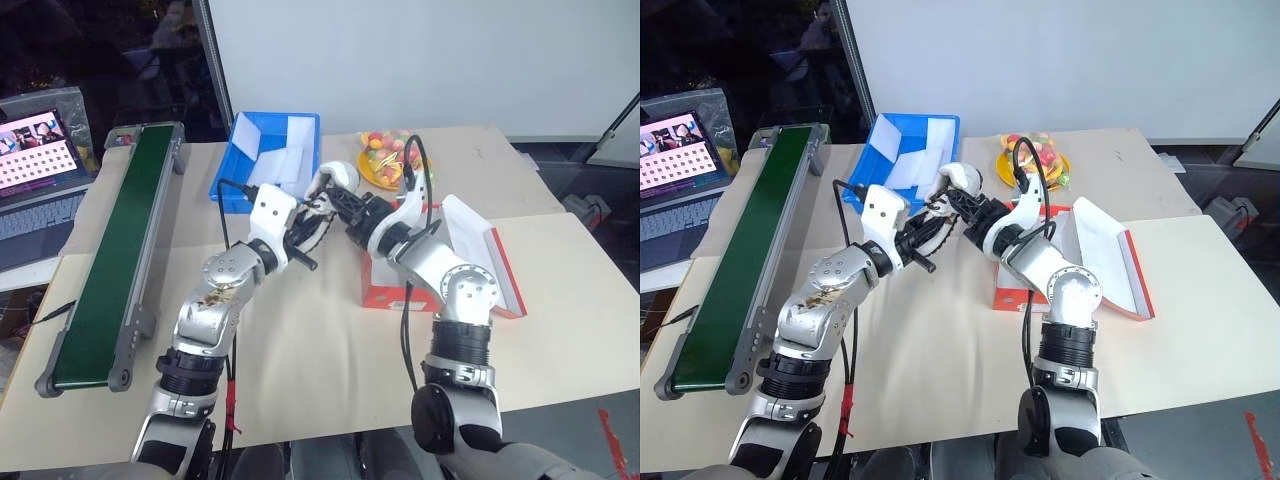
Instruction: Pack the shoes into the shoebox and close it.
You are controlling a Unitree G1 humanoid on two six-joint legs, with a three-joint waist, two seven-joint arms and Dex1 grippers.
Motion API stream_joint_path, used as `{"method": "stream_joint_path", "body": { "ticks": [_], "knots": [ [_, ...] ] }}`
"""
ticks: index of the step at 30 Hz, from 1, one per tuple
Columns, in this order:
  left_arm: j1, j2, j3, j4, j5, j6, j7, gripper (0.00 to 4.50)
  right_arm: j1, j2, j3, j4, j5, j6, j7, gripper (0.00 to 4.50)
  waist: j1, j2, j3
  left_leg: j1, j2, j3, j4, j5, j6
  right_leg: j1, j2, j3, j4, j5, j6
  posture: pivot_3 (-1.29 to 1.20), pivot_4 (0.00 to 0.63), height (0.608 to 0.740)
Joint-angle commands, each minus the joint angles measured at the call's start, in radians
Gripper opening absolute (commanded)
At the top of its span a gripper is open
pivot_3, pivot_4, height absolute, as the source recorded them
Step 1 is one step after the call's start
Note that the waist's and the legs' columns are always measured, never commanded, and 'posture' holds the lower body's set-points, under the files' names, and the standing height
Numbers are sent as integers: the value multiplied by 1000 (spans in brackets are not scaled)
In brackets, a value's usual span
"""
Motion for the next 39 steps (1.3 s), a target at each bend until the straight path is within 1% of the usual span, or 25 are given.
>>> {"method": "stream_joint_path", "body": {
  "ticks": [1,4,6,7,8,9,12,16,19,22,25,29,31,33,34,37,39],
  "knots": [
    [-16,-6,-23,-20,-10,5,-16,53,-42,34,31,-76,76,1,25,1069,0,0,0,0,0,0,0,0,0,0,0,0,0,0,0,0,150,740],
    [-12,-5,-25,-19,-7,-4,-18,53,-40,35,30,-78,78,-7,18,1069,0,0,0,0,0,0,0,0,0,0,0,0,0,0,0,0,150,740],
    [-4,1,-32,-29,-7,-22,-33,978,-36,34,30,-82,79,-12,13,1064,0,0,0,0,0,0,0,0,0,0,0,0,0,0,0,0,150,740],
    [-1,5,-37,-35,-7,-30,-41,1234,-34,33,30,-84,79,-13,10,1064,-1,0,0,0,0,0,0,0,0,0,0,0,0,0,0,0,150,740],
    [2,10,-46,-42,1,-40,-45,1646,-32,34,28,-86,83,-16,7,1064,0,0,0,0,0,0,0,0,0,0,0,0,0,0,0,0,150,740],
    [3,12,-51,-47,4,-39,-48,1940,-30,34,28,-87,84,-18,4,1064,0,0,0,0,0,0,0,0,0,0,0,0,0,0,0,0,150,740],
    [5,16,-58,-58,2,-37,-56,3040,-26,34,28,-92,87,-24,-2,1064,1,0,0,0,0,0,0,0,0,0,0,0,0,0,0,0,150,740],
    [10,23,-54,-78,-5,-36,-60,3040,-24,29,23,-92,78,-38,-10,1064,-2,0,0,0,0,0,0,0,0,0,0,0,0,0,0,0,150,740],
    [21,44,-35,-128,-17,-28,-64,3040,-46,-10,-1,-67,16,-92,-14,1064,-1,0,0,0,0,0,0,0,0,0,0,0,0,0,0,0,150,740],
    [40,67,-17,-189,-33,-12,-68,3040,-80,-93,-22,-29,-57,-135,-10,1064,0,1,0,0,0,0,0,0,0,0,0,0,0,0,0,0,150,740],
    [59,77,1,-228,-51,13,-66,3040,-116,-171,-52,5,-94,-167,0,1064,6,1,0,-1,0,0,0,0,0,0,0,0,-1,0,0,0,150,740],
    [74,78,7,-252,-63,32,-50,3040,-150,-283,-58,38,-153,-162,17,1064,4,1,1,-1,0,0,0,0,0,0,0,0,-1,0,0,0,150,740],
    [79,79,0,-245,-60,40,-47,3040,-185,-384,-44,23,-165,-85,32,1064,1,2,1,-1,0,0,0,0,0,0,0,0,-1,0,0,0,150,740],
    [74,112,-31,-234,-73,42,-106,3040,-252,-563,5,51,-160,150,54,1064,2,7,4,-2,0,1,0,0,0,0,0,1,-2,0,0,0,150,740],
    [72,123,-45,-233,-80,42,-134,3040,-274,-622,23,72,-159,232,67,1064,3,9,5,-2,0,2,1,0,1,0,0,1,-2,0,0,0,150,740],
    [71,158,-62,-223,-101,-17,-221,3040,-349,-727,58,179,-179,385,123,1064,3,9,5,-2,1,2,0,-2,5,1,1,1,-4,-1,-1,0,150,740],
    [75,186,-67,-204,-113,-64,-290,3040,-416,-772,85,265,-209,466,165,1064,-3,9,5,-1,3,4,0,-4,8,3,3,1,-12,-1,-2,0,150,740]
  ]
}}
